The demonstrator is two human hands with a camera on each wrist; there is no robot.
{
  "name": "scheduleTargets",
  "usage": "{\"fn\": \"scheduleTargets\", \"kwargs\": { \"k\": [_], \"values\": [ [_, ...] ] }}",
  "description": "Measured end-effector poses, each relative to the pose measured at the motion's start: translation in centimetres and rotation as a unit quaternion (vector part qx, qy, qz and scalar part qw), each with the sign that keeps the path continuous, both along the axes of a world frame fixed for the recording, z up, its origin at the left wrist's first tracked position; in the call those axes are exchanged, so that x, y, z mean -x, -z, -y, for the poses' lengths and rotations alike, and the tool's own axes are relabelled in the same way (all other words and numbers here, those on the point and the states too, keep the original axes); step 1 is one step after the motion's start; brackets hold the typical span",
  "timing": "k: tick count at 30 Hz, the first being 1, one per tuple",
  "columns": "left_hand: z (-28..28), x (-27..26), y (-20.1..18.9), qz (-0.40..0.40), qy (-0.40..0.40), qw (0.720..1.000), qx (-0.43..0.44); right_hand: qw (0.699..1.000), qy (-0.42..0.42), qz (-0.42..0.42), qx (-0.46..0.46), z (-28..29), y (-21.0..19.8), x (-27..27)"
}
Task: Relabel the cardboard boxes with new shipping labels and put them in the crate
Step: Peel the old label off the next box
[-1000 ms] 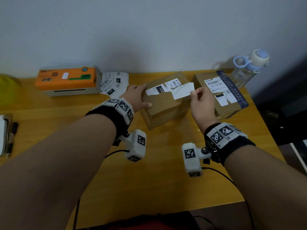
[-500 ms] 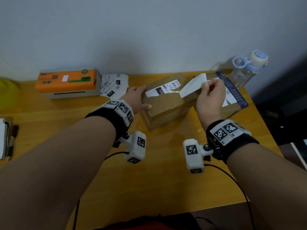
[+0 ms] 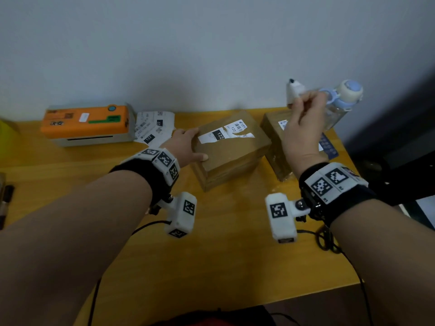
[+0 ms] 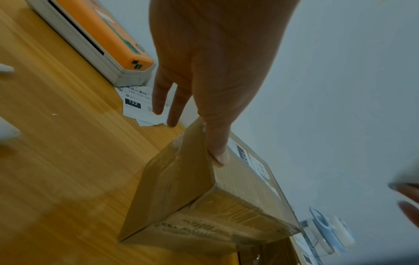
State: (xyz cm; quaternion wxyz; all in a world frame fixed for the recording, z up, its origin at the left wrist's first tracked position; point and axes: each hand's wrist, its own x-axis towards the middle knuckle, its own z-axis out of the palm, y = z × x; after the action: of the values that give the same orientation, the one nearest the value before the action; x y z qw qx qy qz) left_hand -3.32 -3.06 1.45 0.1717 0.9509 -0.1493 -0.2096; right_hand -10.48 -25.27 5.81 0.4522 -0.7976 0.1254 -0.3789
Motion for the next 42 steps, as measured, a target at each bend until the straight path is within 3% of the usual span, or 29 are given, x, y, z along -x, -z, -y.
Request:
{"fn": "scheduleTargets", "kwargs": {
  "k": [4, 6, 7, 9, 11, 15, 18, 22, 24, 29, 33, 37, 42],
  "values": [
    [-0.4, 0.0, -0.6, 0.075, 0.009, 0.997, 0.028, 0.989, -0.120, -0.084, 0.034, -1.8, 0.5, 0.5],
    [-0.8, 0.2, -1.4, 0.089, 0.001, 0.988, 0.124, 0.976, -0.169, -0.121, 0.059, -3.0, 0.9, 0.6],
    [-1.2, 0.4, -1.9, 0.058, -0.022, 0.978, 0.200, 0.970, -0.189, -0.134, 0.080, -3.7, 1.1, 0.6],
    [-2.2, 0.9, -2.8, -0.054, -0.097, 0.930, 0.350, 0.954, -0.222, -0.155, 0.128, -5.5, 1.6, 0.3],
    [-3.9, 1.3, -3.5, -0.107, -0.126, 0.903, 0.397, 0.932, -0.274, -0.174, 0.162, -7.8, 2.0, -0.1],
    [-7.8, 2.0, -2.7, -0.085, -0.116, 0.933, 0.330, 0.874, -0.378, -0.213, 0.217, -12.6, 3.7, -1.0],
    [-11.3, 2.9, 0.0, -0.076, -0.171, 0.946, 0.264, 0.835, -0.441, -0.237, 0.227, -15.4, 6.1, -1.2],
    [-14.5, 5.3, 4.7, -0.062, -0.233, 0.955, 0.170, 0.780, -0.460, -0.361, 0.223, -17.3, 9.0, -0.7],
    [-15.0, 6.1, 6.8, -0.060, -0.241, 0.958, 0.146, 0.766, -0.461, -0.392, 0.216, -17.7, 10.0, -0.5],
    [-14.6, 6.2, 10.4, -0.069, -0.212, 0.974, 0.044, 0.753, -0.444, -0.449, 0.185, -17.6, 12.0, 0.2],
    [-14.1, 5.4, 10.9, -0.074, -0.177, 0.979, -0.066, 0.744, -0.437, -0.470, 0.187, -17.5, 12.5, 0.5],
    [-13.9, 5.1, 10.5, -0.050, -0.200, 0.975, -0.084, 0.759, -0.437, -0.450, 0.177, -17.5, 12.3, 0.4],
    [-13.4, 4.7, 9.0, -0.083, -0.128, 0.983, -0.098, 0.795, -0.439, -0.377, 0.183, -17.1, 9.8, 0.1]
  ]
}}
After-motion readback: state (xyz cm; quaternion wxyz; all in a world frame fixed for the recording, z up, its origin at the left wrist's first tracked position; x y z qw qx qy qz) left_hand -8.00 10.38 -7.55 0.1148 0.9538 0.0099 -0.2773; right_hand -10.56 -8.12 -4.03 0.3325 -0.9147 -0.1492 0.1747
